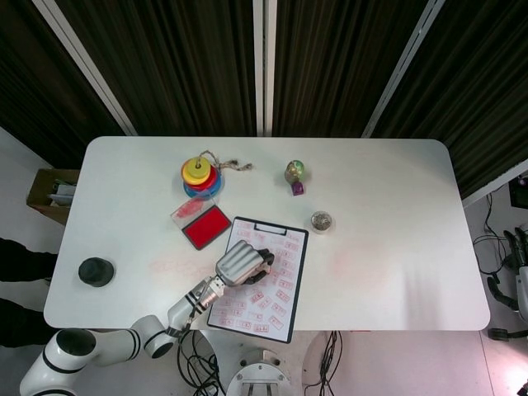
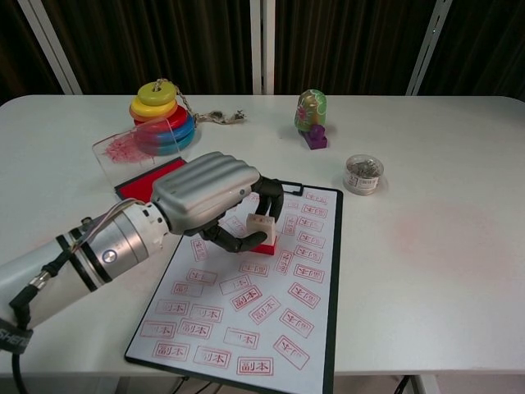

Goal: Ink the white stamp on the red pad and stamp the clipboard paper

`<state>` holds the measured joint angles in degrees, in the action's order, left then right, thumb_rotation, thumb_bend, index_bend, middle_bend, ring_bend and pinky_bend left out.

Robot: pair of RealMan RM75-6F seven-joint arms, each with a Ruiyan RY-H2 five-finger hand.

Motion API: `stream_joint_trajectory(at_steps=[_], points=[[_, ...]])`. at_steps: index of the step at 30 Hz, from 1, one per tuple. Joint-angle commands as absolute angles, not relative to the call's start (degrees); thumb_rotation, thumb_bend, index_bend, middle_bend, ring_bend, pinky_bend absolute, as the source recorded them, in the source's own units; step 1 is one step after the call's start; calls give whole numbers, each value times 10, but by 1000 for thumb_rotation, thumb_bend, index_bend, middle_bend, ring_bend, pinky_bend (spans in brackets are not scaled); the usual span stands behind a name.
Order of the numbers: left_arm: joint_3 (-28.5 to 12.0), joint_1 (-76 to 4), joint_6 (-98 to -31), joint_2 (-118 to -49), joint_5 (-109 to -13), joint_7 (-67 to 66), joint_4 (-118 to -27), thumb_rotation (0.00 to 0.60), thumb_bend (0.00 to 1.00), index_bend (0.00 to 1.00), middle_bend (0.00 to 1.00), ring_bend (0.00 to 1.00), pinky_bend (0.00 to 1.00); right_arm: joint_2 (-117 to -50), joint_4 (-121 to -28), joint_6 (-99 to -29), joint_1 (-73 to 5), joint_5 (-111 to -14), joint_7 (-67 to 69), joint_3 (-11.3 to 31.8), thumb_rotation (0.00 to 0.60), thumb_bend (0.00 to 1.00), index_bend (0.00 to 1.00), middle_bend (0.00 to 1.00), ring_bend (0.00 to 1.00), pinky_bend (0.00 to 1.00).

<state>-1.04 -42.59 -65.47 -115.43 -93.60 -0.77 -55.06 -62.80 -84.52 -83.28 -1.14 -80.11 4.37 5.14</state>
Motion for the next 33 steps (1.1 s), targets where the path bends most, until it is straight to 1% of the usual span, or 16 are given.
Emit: stream_joint_trajectory(at_steps=[1, 17, 33], points=[[-8, -425, -652, -1156, -935, -4, -549, 600, 380, 687, 682, 1000, 1000, -629, -844, -831, -12, -800, 44, 51, 600, 236, 0, 0, 0, 0], [-12, -424, -643, -1166, -926, 6, -530, 600, 383, 693, 688, 1000, 1000, -631, -839, -829, -12, -802, 49, 50, 600, 238, 0, 0, 0, 0], [-5, -420, -651, -1166, -932, 14, -517, 600, 389, 709, 701, 1000, 1000, -630, -841, -829, -12, -802, 48, 50, 600, 238, 0, 0, 0, 0]])
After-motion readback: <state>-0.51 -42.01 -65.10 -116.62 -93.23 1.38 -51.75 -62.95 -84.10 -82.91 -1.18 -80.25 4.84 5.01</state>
